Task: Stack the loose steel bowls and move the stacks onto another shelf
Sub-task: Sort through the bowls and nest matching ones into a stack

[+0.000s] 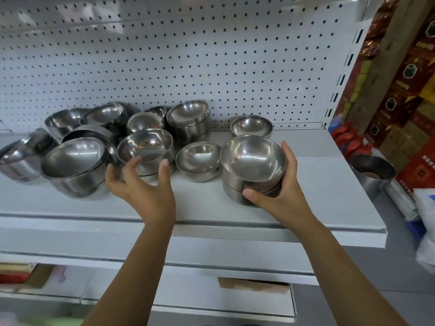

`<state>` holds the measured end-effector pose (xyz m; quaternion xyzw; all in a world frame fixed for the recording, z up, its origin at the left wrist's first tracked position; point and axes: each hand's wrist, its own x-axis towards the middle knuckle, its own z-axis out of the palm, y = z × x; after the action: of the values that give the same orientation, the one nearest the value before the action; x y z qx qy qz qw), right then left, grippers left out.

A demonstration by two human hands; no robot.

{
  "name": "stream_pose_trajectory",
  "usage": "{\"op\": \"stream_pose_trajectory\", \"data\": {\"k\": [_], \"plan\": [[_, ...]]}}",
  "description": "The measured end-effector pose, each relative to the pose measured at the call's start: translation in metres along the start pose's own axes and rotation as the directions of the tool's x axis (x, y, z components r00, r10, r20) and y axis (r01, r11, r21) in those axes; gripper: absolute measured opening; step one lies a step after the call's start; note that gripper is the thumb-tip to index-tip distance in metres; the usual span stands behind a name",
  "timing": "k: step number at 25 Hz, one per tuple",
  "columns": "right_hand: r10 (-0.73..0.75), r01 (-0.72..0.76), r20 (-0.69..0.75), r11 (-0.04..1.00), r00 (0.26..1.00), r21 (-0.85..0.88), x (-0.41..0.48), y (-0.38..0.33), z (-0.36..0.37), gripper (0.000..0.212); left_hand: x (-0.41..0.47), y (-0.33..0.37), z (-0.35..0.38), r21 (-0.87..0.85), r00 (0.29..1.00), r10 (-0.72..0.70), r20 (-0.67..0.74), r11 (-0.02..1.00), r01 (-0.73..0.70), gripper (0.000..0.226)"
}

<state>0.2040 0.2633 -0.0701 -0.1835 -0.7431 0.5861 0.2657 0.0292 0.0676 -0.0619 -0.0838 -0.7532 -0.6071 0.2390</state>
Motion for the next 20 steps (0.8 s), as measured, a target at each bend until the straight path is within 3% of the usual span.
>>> {"op": "stream_pose_trajectory", "data": {"k": [3, 10, 16, 20], "plan": [[-0.011, 0.010, -0.026, 1.000, 1.000, -0.029, -0.001, -0.001, 0.001, 0.122, 0.004, -0.007, 0.002, 0.007, 0.997, -0.034, 0.063, 0.999, 0.033, 0.044], [-0.023, 0.022, -0.024, 1.000, 0.999, -0.009, -0.003, -0.004, 0.004, 0.125, 0.017, -0.007, -0.007, 0.028, 0.999, 0.033, 0.039, 0.999, -0.034, 0.032], [-0.034, 0.034, -0.023, 0.999, 0.999, -0.006, -0.006, -0.001, 0.004, 0.130, -0.001, 0.035, -0.009, -0.148, 0.979, 0.200, 0.038, 0.970, -0.193, 0.035], [-0.029, 0.030, -0.068, 0.999, 0.997, 0.018, -0.008, 0.000, 0.004, 0.130, -0.019, 0.057, -0.001, -0.342, 0.943, 0.293, 0.154, 0.912, -0.227, 0.035]]}}
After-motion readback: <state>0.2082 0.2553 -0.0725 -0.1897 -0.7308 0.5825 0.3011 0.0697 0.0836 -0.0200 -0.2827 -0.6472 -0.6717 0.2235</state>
